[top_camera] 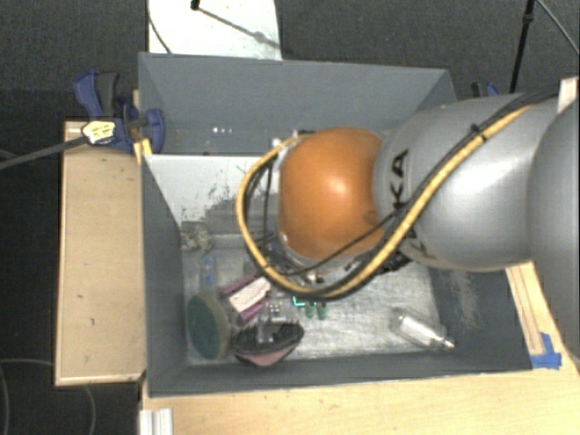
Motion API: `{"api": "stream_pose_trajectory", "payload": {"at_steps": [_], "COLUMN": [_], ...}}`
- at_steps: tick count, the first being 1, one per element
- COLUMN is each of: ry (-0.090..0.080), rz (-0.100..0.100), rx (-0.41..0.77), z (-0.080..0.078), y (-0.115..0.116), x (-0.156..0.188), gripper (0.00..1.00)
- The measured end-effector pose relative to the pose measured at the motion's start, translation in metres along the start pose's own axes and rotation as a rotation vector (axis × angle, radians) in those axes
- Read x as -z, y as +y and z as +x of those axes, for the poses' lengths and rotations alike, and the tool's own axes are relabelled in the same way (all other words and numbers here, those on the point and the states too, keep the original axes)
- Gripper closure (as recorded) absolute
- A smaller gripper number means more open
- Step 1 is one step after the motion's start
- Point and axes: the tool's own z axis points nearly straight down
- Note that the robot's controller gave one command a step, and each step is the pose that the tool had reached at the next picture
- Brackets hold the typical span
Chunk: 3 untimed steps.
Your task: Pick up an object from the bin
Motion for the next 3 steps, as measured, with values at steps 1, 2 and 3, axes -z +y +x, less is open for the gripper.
{"api": "stream_pose_trajectory", "payload": {"at_steps": [1,2,3], "ry": [-0.028,-0.033,-0.015], "rz": [-0.013,-0.015,-0.005], "rx": [-0.178,-0.183,-0.147], "z": [-0.004,-0.005,-0.008], "y": [-0.02,-0.02,-0.018], "x": [-0.096,-0.096,0.001], "gripper": [0.0,1.0,1.0]}}
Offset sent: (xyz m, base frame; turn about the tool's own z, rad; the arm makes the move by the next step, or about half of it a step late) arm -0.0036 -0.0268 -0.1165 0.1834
